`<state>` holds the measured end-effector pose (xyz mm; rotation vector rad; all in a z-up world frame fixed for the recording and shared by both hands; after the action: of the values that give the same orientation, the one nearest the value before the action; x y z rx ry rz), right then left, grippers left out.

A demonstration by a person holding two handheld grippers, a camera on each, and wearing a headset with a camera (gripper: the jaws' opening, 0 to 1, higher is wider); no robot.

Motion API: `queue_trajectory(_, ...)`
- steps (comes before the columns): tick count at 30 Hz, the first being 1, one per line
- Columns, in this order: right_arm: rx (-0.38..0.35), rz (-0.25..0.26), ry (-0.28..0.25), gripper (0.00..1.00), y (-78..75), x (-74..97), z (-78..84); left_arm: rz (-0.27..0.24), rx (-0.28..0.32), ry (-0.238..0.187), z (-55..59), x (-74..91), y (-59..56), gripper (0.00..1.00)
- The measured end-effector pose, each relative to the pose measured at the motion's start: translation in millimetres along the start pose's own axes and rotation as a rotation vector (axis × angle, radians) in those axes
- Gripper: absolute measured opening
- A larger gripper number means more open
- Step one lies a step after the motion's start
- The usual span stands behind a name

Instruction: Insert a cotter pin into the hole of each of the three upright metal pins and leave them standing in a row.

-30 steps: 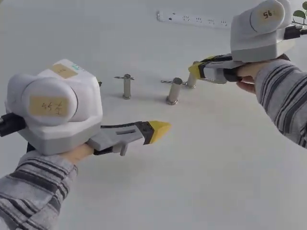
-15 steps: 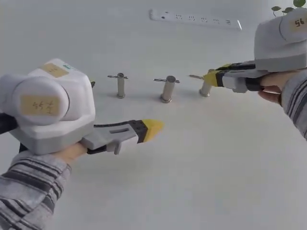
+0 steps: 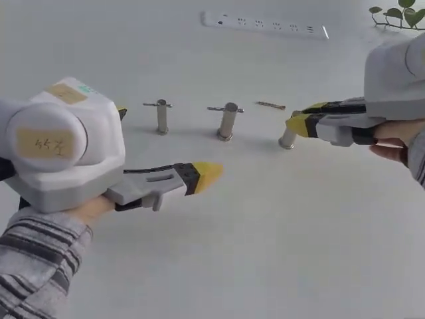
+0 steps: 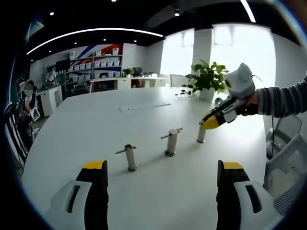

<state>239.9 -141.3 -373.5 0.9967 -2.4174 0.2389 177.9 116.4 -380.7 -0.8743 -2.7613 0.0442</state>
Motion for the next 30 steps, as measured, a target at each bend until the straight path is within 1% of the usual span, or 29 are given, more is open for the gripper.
queue_trajectory(4,0.020,-0.025,0.001,0.08,9.9,3.9,0.3,0.005,-0.004,-0.001,-0.6,0.3,-0.6,0.94)
queue_trajectory(8,0.019,-0.040,-0.003,0.08,19.3,4.2,-0.1,0.000,-0.002,-0.003,-1.0,0.9,0.4,0.94)
queue_trajectory(16,0.048,-0.054,-0.008,0.08,40.7,-1.0,-2.9,-0.005,-0.003,0.001,-0.7,1.5,1.5,0.94)
queue_trajectory(19,0.052,-0.068,-0.011,0.08,46.5,-4.8,-2.4,-0.005,-0.004,-0.001,-1.0,1.5,1.2,0.94)
queue_trajectory(26,0.049,-0.086,-0.010,0.08,54.0,-11.2,-0.2,-0.003,-0.006,0.002,-0.9,1.5,1.0,0.94)
queue_trajectory(27,0.049,-0.088,-0.010,0.08,50.7,-11.7,0.7,-0.003,-0.006,0.002,-0.9,1.5,1.0,0.94)
queue_trajectory(30,0.055,-0.093,-0.009,0.08,50.1,-12.1,2.1,-0.003,-0.009,0.004,-0.8,1.4,1.1,0.94)
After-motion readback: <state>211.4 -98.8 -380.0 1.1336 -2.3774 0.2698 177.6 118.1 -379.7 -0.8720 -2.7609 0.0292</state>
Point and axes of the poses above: the centre of the closed fingertips' face, and the gripper's own axes: x roughly backward along the fingers, y roughly to its left, z roughly out of its underside, the point moved 9 cm from there along x, roughly backward along the fingers, and after that the axes turned 11 degrees about -y, right-handed, at the moved point
